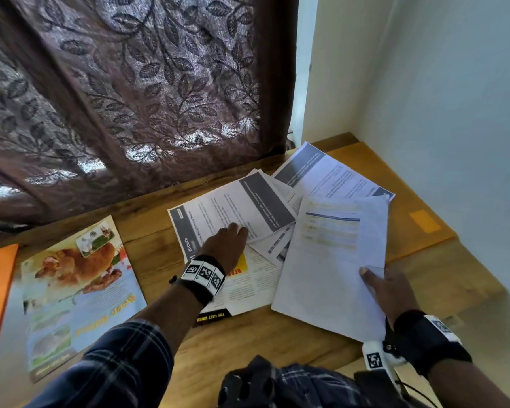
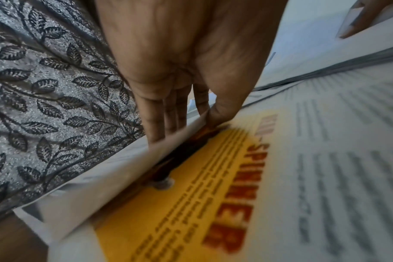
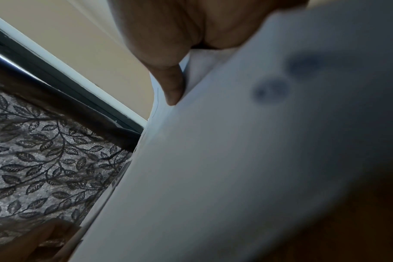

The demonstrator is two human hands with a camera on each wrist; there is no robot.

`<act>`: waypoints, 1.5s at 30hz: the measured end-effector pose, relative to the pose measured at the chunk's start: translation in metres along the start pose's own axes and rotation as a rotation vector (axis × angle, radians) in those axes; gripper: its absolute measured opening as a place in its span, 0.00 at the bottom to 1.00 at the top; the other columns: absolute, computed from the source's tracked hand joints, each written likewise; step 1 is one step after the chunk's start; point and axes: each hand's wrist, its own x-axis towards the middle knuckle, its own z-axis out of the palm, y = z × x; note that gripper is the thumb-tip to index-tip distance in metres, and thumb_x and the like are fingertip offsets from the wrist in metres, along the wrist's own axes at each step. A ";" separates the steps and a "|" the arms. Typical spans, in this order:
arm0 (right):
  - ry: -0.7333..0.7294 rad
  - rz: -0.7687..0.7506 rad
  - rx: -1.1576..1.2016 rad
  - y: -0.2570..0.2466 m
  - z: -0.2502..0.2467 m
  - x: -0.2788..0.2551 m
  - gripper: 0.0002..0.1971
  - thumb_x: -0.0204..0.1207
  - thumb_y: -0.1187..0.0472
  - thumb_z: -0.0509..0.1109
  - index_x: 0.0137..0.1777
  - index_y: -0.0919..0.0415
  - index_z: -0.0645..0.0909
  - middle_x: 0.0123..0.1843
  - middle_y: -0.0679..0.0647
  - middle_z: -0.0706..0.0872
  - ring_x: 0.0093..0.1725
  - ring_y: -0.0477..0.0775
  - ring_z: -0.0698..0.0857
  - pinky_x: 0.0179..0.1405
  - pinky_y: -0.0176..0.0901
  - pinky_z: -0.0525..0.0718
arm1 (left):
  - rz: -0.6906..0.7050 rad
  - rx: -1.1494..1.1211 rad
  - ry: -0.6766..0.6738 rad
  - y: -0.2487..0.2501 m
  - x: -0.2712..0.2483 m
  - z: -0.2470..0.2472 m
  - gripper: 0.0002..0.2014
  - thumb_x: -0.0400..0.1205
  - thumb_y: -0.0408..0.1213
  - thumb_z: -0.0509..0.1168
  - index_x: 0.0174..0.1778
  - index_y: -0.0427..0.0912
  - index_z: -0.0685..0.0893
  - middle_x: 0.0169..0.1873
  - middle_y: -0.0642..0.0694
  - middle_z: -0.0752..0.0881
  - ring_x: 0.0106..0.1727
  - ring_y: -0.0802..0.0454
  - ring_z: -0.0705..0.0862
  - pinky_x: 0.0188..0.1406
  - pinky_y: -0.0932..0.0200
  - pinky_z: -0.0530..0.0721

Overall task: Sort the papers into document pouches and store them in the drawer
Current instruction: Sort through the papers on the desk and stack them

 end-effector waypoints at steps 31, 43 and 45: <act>-0.222 -0.160 -0.092 -0.037 0.076 0.005 0.14 0.80 0.70 0.69 0.65 0.61 0.84 0.53 0.57 0.88 0.50 0.58 0.85 0.52 0.47 0.76 | -0.698 -0.656 0.160 -0.080 -0.065 0.026 0.29 0.80 0.53 0.68 0.75 0.44 0.72 0.71 0.39 0.78 0.73 0.37 0.75 0.69 0.40 0.78; -0.236 -0.214 -0.218 -0.038 0.073 0.003 0.14 0.80 0.68 0.71 0.63 0.59 0.82 0.52 0.59 0.86 0.50 0.60 0.82 0.45 0.46 0.73 | -0.920 -0.792 0.052 -0.116 -0.019 0.020 0.36 0.75 0.53 0.74 0.74 0.39 0.73 0.71 0.34 0.74 0.72 0.30 0.74 0.71 0.40 0.76; -0.237 -0.217 -0.215 -0.040 0.075 0.004 0.15 0.76 0.61 0.74 0.62 0.60 0.83 0.54 0.61 0.87 0.51 0.62 0.84 0.45 0.47 0.75 | -0.966 -0.846 0.059 -0.126 -0.014 0.019 0.33 0.75 0.50 0.75 0.72 0.38 0.74 0.71 0.33 0.74 0.72 0.29 0.74 0.70 0.40 0.75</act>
